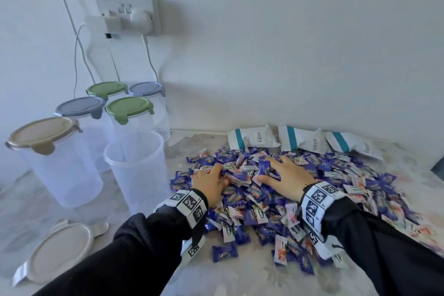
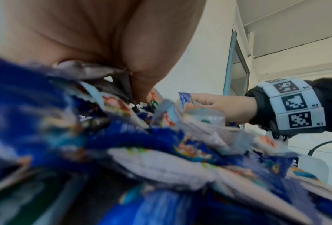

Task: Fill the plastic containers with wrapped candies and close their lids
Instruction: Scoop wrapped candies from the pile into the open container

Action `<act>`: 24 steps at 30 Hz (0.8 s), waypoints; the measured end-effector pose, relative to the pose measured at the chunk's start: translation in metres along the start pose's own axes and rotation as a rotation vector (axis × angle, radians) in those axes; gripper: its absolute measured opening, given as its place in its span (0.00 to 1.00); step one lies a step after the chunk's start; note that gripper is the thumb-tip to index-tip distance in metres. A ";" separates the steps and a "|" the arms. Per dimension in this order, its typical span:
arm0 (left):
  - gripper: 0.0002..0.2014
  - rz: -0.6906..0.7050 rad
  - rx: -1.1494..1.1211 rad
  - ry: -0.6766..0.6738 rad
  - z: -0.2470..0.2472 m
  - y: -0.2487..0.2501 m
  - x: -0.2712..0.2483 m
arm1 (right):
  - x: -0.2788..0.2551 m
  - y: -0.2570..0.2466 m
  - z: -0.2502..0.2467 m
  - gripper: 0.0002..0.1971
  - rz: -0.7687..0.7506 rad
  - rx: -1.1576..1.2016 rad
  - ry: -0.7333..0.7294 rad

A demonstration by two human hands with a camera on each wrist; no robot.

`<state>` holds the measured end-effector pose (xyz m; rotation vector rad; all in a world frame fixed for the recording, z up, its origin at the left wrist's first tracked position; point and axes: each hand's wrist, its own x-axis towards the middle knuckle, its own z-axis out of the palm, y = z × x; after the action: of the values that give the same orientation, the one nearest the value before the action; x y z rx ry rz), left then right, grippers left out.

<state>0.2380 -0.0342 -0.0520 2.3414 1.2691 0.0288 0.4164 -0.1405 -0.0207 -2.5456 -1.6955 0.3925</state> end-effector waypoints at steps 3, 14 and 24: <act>0.18 0.026 -0.072 0.046 -0.006 -0.003 -0.005 | 0.001 0.000 -0.002 0.25 -0.019 0.126 0.114; 0.08 0.435 -0.366 0.616 -0.110 0.005 -0.068 | 0.003 -0.026 -0.019 0.08 -0.168 0.452 0.434; 0.15 0.087 0.036 0.608 -0.157 -0.063 -0.080 | 0.017 -0.067 -0.023 0.15 -0.282 0.456 0.452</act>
<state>0.1058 -0.0069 0.0770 2.5094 1.4295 0.8043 0.3679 -0.0965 0.0116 -1.8665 -1.5408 0.1440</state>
